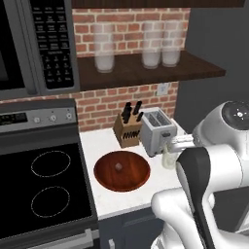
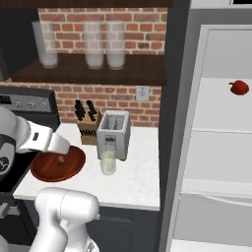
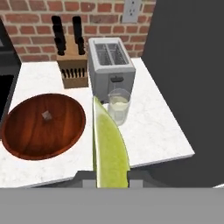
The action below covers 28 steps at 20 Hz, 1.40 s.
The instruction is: Grab a lemon wedge from the fridge and one ice cube from the ice bowl, and put them in the glass of lemonade.
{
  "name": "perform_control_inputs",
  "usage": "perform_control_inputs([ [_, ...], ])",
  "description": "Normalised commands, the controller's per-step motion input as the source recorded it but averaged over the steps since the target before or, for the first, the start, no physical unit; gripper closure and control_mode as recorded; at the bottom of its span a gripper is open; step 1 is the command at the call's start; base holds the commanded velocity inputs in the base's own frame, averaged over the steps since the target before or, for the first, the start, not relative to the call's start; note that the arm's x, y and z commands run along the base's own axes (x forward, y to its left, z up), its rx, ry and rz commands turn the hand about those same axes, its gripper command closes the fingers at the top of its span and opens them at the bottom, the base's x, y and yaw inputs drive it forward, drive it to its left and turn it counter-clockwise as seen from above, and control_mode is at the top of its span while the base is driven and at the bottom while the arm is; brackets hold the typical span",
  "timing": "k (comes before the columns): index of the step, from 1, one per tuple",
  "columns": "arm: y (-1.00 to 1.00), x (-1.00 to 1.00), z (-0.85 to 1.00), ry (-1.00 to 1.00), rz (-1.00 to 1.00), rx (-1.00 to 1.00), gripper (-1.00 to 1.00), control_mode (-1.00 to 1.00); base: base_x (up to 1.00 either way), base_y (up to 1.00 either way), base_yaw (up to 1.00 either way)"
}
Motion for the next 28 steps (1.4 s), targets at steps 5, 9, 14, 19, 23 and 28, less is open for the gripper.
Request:
perform_control_inputs([
  [5, 0.08, 0.34, 0.00, 0.00, -0.10, -0.03, 1.00, -1.00, 0.10, 0.03, -0.04],
  [9, 0.00, 0.15, 0.00, 0.01, 0.00, 0.00, 1.00, -1.00, 0.00, 0.00, 0.00],
  [14, 0.00, 0.03, 0.00, 0.18, 0.03, 0.00, 1.00, -1.00, 0.00, 0.00, 0.00],
  [19, 0.00, 0.04, -0.09, 0.37, 0.19, -0.06, 1.00, -1.00, 0.00, 0.00, 0.00],
  [23, 0.00, 0.05, -0.22, 0.36, 0.23, -0.18, 1.00, -1.00, 0.00, 0.00, 0.00],
  [28, -0.27, 0.07, -0.20, 0.28, 0.26, -0.22, 1.00, -1.00, 0.00, 0.00, 0.00],
])
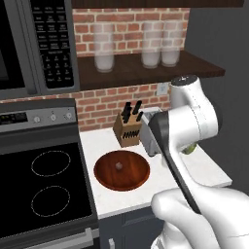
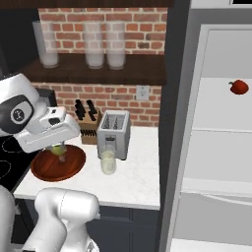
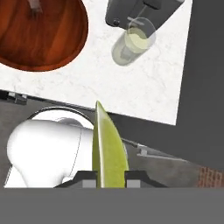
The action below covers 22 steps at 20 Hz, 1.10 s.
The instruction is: Grab a lemon wedge from the fridge and one ice cube from the ice bowl, and put them in the glass of lemonade.
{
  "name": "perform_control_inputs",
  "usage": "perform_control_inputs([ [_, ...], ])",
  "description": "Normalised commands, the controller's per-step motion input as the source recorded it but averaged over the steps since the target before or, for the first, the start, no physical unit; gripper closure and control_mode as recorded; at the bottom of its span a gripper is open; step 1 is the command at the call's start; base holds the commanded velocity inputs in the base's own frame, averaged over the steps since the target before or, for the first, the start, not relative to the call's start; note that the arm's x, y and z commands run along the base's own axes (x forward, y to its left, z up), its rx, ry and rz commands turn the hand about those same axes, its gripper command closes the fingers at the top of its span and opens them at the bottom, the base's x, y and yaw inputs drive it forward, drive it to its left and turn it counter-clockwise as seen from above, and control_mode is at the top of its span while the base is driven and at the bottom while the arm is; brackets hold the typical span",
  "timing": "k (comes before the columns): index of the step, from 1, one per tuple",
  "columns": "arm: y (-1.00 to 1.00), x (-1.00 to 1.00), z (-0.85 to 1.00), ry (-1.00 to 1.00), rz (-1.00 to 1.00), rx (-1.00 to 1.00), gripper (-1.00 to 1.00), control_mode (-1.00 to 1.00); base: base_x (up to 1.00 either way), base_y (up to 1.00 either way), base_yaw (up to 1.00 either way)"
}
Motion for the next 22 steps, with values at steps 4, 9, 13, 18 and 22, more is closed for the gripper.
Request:
perform_control_inputs([
  [4, -0.41, 0.08, -0.13, 0.21, 0.30, -0.24, 1.00, -1.00, 0.00, 0.00, 0.00],
  [9, -0.38, 0.02, 0.00, 0.12, 0.37, -0.18, 1.00, -1.00, 0.00, 0.00, 0.00],
  [13, -0.14, 0.00, 0.00, 0.08, 0.47, -0.10, 1.00, -1.00, 0.00, 0.00, 0.00],
  [18, -0.02, 0.00, 0.00, 0.13, 0.54, -0.06, 1.00, -1.00, 0.00, 0.00, 0.00],
  [22, 0.00, 0.00, 0.00, 0.11, 0.60, -0.08, 1.00, -1.00, 0.00, 0.00, 0.00],
])
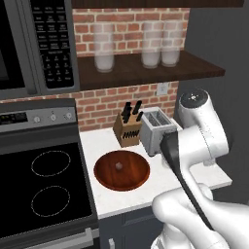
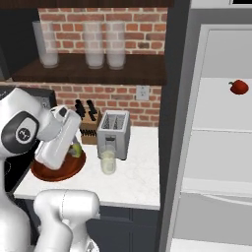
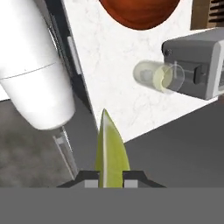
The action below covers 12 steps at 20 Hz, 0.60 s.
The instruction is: Grab a lemon wedge from the fridge and one ice cube from the ice bowl, and put them in the glass of lemonade.
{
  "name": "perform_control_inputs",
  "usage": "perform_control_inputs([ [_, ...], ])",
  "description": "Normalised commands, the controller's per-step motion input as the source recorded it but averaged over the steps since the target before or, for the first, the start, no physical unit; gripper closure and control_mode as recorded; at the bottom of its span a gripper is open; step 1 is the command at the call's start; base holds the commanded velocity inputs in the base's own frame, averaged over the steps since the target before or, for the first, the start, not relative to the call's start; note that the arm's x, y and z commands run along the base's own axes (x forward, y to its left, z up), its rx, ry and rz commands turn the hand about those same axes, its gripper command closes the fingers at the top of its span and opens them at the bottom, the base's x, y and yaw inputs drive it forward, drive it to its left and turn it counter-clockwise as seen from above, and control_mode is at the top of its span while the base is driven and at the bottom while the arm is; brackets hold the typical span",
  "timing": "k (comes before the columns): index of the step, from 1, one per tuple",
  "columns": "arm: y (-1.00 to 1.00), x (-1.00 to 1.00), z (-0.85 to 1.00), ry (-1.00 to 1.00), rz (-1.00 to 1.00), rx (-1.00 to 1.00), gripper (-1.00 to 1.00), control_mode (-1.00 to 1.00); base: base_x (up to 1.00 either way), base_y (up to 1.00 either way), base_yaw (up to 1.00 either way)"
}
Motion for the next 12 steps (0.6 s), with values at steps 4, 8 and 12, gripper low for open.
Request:
perform_control_inputs([
  [4, 0.00, 0.00, 0.00, 0.15, 0.63, -0.11, 1.00, -1.00, 0.00, 0.00, 0.00],
  [8, 0.00, 0.08, 0.00, 0.32, 0.55, -0.20, 1.00, -1.00, 0.00, 0.00, 0.00],
  [12, -0.09, 0.31, 0.00, 0.32, 0.45, -0.24, 1.00, -1.00, 0.00, 0.00, 0.00],
])
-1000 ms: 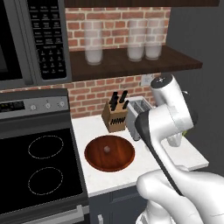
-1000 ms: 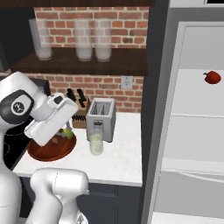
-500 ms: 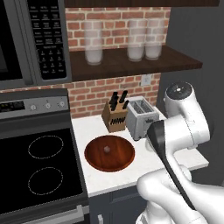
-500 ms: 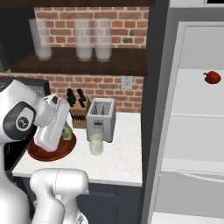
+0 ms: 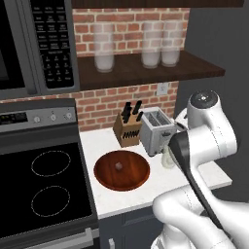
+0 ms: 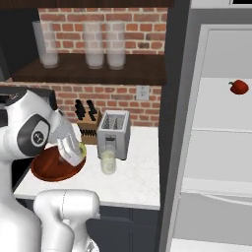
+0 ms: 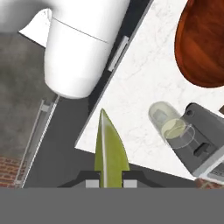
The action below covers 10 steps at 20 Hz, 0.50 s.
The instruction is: Grab a lemon wedge from the fridge and one ice cube from the ice bowl, and put them in the glass of lemonade.
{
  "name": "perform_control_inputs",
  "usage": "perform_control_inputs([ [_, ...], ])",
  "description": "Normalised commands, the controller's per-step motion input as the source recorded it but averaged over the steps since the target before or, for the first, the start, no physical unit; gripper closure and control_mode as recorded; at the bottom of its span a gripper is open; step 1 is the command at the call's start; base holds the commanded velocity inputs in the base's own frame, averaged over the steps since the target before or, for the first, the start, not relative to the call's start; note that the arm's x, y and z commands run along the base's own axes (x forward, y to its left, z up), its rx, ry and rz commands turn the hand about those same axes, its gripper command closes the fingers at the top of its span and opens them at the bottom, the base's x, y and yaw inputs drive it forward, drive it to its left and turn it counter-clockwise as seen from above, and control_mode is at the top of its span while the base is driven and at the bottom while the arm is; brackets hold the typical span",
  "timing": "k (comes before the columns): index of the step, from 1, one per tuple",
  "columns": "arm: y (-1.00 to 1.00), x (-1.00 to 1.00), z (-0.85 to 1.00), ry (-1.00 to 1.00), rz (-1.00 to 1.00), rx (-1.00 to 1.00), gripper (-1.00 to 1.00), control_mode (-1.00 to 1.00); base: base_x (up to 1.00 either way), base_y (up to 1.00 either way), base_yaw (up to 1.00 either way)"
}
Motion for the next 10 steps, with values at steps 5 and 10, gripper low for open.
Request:
perform_control_inputs([
  [5, -0.12, 0.33, 0.00, 0.20, 0.30, -0.20, 1.00, -1.00, 0.00, 0.00, 0.00],
  [10, 0.00, 0.35, -0.05, 0.04, 0.07, -0.11, 1.00, -1.00, 0.00, 0.00, 0.00],
])
